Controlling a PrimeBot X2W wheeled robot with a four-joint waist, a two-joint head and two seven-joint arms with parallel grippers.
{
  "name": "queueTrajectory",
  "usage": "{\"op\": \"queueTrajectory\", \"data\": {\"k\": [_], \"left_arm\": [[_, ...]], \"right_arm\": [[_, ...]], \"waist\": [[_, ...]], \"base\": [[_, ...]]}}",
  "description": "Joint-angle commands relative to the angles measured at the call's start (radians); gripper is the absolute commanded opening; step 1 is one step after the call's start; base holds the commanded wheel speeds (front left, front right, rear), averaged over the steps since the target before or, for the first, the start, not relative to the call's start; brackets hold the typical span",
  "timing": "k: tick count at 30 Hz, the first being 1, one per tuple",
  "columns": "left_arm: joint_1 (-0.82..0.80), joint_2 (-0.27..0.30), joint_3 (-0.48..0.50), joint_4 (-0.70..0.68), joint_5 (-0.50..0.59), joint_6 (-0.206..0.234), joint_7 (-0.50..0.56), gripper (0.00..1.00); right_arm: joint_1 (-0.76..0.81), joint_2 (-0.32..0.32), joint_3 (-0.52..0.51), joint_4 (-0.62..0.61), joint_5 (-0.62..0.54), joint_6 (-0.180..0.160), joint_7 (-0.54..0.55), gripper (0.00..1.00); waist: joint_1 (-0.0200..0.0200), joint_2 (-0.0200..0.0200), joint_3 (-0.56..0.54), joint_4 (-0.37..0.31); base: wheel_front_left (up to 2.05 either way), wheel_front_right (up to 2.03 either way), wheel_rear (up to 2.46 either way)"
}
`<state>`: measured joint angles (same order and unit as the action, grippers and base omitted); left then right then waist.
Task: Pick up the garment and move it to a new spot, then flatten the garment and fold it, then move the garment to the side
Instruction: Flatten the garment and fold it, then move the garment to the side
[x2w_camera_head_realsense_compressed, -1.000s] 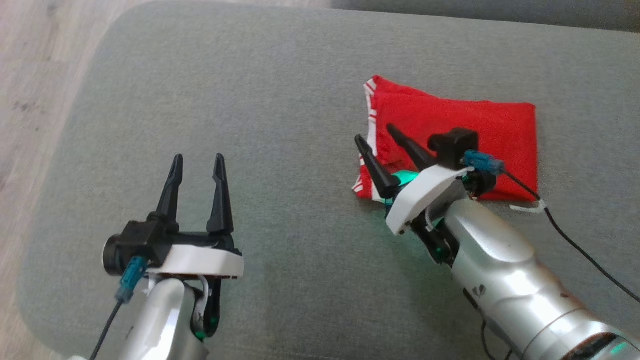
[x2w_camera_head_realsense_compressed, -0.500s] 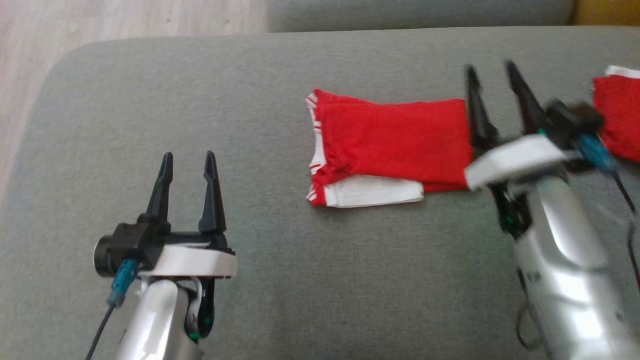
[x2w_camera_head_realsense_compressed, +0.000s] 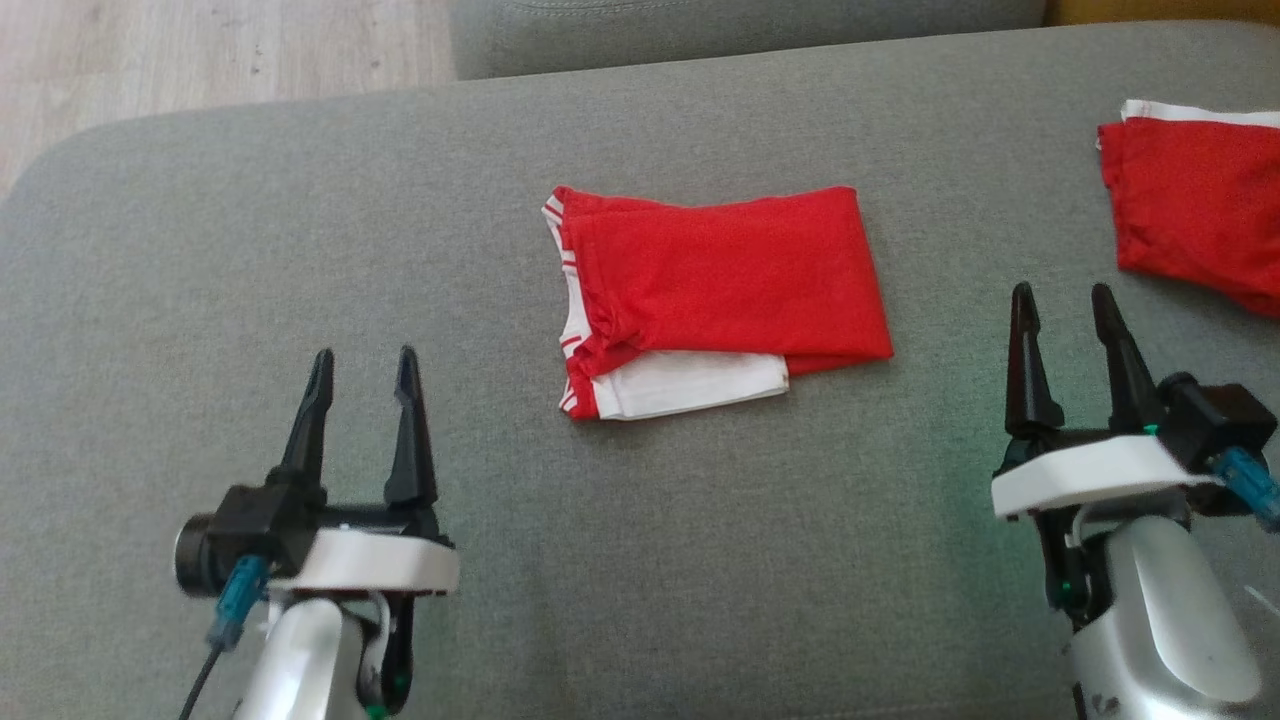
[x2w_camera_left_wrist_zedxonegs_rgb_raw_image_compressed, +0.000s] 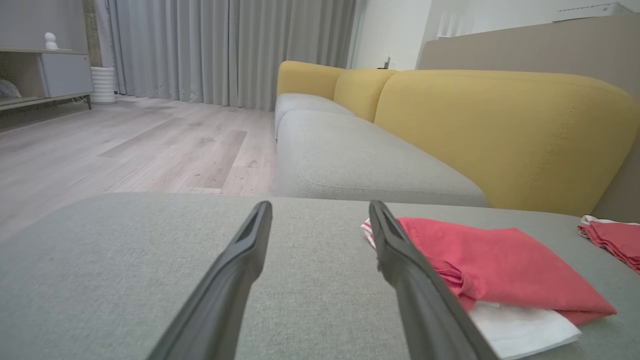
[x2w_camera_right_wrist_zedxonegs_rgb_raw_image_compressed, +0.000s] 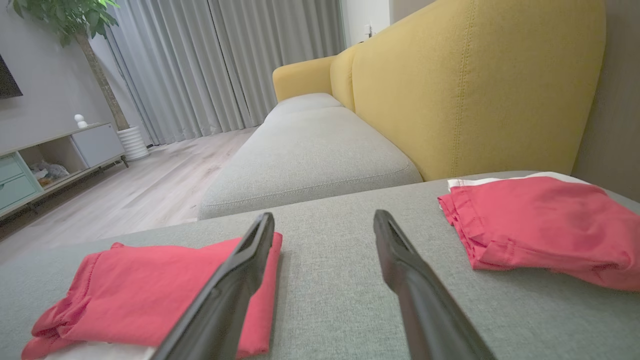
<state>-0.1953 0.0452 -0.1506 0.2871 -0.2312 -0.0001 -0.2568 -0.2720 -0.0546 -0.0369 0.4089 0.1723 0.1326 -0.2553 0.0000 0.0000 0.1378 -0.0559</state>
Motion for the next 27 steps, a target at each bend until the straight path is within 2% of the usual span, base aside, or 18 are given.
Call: {"op": "queueTrajectory", "data": {"k": [1, 9, 14, 23, 27], "left_arm": [[-0.005, 0.005, 0.048, -0.025, 0.001, 0.003, -0.005, 1.00], [-0.028, 0.005, 0.043, -0.032, 0.003, -0.001, -0.005, 1.00], [-0.062, 0.005, 0.021, -0.040, -0.002, -0.004, -0.005, 1.00], [-0.110, 0.005, -0.034, -0.052, -0.034, 0.003, -0.005, 1.00], [-0.121, 0.005, -0.050, -0.050, -0.050, 0.011, -0.005, 1.00]], "right_arm": [[-0.015, 0.004, 0.027, -0.037, 0.006, -0.002, -0.006, 1.00], [-0.030, 0.004, 0.026, -0.045, 0.002, -0.002, -0.003, 1.00], [-0.089, 0.004, 0.026, -0.017, -0.019, -0.002, 0.047, 1.00], [-0.229, 0.004, 0.004, 0.177, -0.011, -0.002, 0.181, 1.00], [-0.273, 0.004, -0.007, 0.282, -0.045, -0.002, 0.218, 1.00]], "waist": [[0.0000, 0.0000, 0.000, -0.003], [0.0000, 0.0000, 0.031, 0.017], [0.0000, 0.0000, 0.077, 0.054], [0.0000, 0.0000, 0.163, 0.153], [0.0000, 0.0000, 0.184, 0.188]], "base": [[0.00, 0.00, 0.00], [0.00, 0.00, 0.00], [0.00, 0.00, 0.00], [0.00, 0.00, 0.00], [0.00, 0.00, 0.00]]}}
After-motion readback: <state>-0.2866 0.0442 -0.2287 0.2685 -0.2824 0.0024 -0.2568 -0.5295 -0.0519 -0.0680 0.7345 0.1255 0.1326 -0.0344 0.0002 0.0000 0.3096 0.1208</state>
